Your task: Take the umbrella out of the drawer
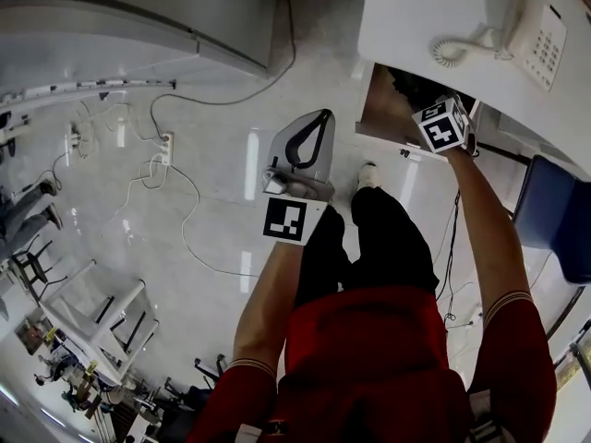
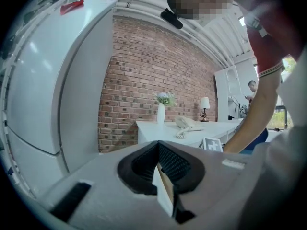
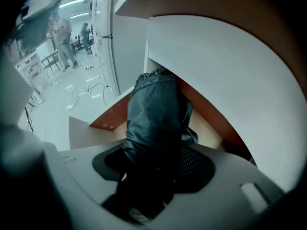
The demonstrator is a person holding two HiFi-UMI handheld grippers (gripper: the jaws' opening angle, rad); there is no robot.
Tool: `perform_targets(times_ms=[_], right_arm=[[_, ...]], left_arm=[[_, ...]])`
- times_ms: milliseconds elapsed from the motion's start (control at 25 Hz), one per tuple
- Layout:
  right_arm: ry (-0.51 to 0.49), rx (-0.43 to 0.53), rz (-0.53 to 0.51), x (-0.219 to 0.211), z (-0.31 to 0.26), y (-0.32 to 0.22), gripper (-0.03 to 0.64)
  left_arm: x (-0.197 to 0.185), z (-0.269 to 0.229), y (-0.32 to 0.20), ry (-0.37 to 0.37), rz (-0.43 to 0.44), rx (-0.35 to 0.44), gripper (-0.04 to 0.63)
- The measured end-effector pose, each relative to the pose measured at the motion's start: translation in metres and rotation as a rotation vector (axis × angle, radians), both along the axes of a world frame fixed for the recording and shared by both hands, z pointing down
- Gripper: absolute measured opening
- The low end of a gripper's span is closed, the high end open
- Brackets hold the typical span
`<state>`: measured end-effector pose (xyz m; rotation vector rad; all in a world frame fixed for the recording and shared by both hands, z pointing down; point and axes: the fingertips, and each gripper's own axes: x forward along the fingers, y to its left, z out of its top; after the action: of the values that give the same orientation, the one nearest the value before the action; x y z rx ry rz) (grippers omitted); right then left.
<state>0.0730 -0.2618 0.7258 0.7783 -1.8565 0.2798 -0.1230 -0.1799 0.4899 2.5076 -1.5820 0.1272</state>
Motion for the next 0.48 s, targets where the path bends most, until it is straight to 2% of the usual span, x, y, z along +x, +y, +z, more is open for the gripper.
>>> perform_targets(times_ms=[240,480], right_arm=[[-0.023,-0.018,0.021,0.012,-0.022,0.044,0.264],[-0.102,0.004,0.066,0.016,-0.061,0.079,0.264]], left_arm=[[0.012,-0.01,0.018,0.005,0.061,0.02,0.006],[0.023,-0.028,0.03,-0.007,0.128,0.03,0.006]])
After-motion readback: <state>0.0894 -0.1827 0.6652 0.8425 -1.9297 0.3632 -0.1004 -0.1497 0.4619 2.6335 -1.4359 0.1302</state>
